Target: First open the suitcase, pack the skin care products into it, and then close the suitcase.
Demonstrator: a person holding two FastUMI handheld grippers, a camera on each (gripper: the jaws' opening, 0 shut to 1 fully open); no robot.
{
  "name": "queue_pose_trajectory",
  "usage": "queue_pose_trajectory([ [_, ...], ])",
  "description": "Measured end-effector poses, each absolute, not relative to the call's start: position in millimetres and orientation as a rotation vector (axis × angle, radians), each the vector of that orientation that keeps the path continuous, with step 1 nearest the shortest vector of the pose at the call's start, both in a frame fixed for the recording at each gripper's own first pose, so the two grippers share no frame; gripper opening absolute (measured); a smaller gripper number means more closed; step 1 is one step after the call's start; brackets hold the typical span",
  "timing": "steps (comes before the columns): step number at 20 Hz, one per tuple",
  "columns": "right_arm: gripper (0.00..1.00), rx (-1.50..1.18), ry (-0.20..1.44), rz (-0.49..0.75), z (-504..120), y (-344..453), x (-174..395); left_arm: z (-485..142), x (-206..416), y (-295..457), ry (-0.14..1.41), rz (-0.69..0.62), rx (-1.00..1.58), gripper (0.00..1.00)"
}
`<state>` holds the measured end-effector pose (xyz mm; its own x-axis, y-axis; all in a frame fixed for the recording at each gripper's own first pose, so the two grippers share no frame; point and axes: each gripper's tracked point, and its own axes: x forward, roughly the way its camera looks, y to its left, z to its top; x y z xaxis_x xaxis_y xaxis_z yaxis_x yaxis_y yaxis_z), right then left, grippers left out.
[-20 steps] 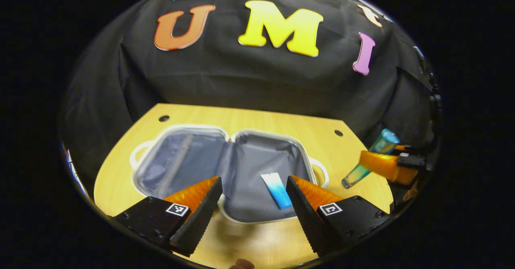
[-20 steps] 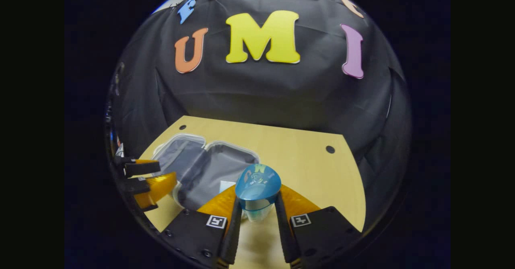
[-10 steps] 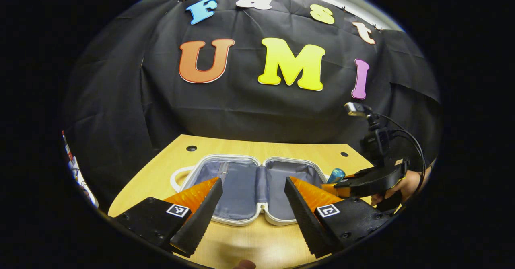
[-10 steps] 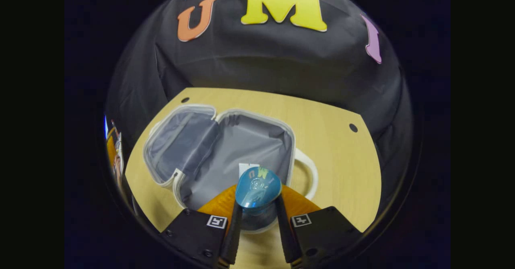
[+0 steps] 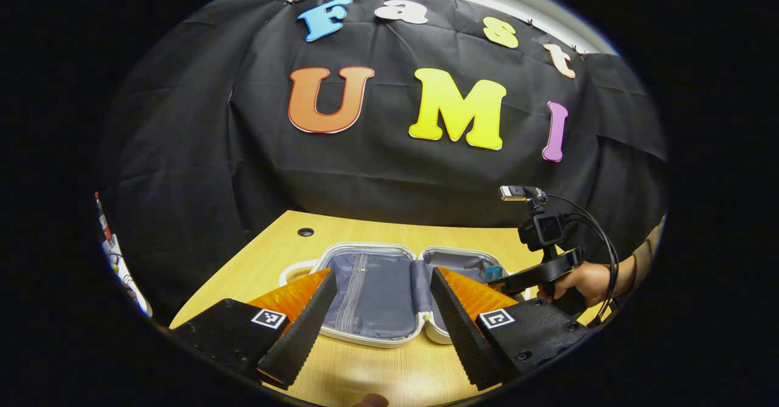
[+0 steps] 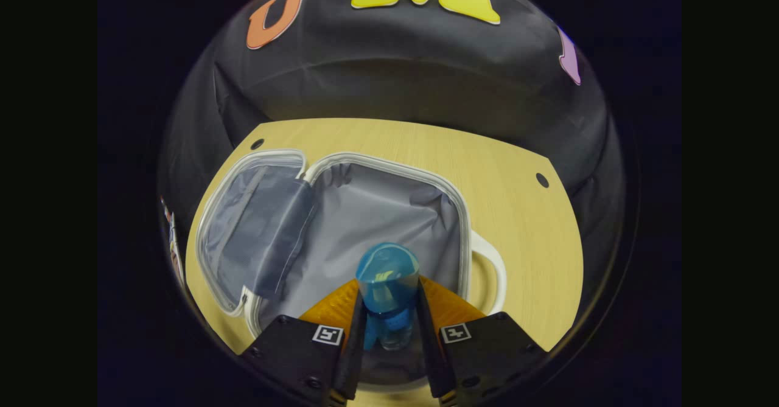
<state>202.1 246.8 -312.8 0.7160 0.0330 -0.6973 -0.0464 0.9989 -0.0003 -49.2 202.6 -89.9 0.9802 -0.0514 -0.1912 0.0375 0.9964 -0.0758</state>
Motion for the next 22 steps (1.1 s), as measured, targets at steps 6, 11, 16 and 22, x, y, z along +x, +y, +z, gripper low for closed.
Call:
queue_pose_trajectory([
  [6,0.41,0.046,0.845,-0.031,-340.9,247.5,234.7,-101.9,-51.1,236.5,0.224,0.025,-0.094,0.99],
  [11,0.41,0.038,0.869,-0.041,-348.0,247.4,238.8,-107.2,-47.8,266.5,0.255,0.082,-0.147,0.99],
  [16,0.48,0.028,0.808,0.003,-319.0,252.6,237.2,-116.4,-37.4,301.5,0.283,0.128,-0.142,0.99],
  [22,0.71,-0.063,0.569,0.15,-215.7,267.2,207.4,-144.4,-10.7,340.3,0.324,0.136,-0.231,0.99],
])
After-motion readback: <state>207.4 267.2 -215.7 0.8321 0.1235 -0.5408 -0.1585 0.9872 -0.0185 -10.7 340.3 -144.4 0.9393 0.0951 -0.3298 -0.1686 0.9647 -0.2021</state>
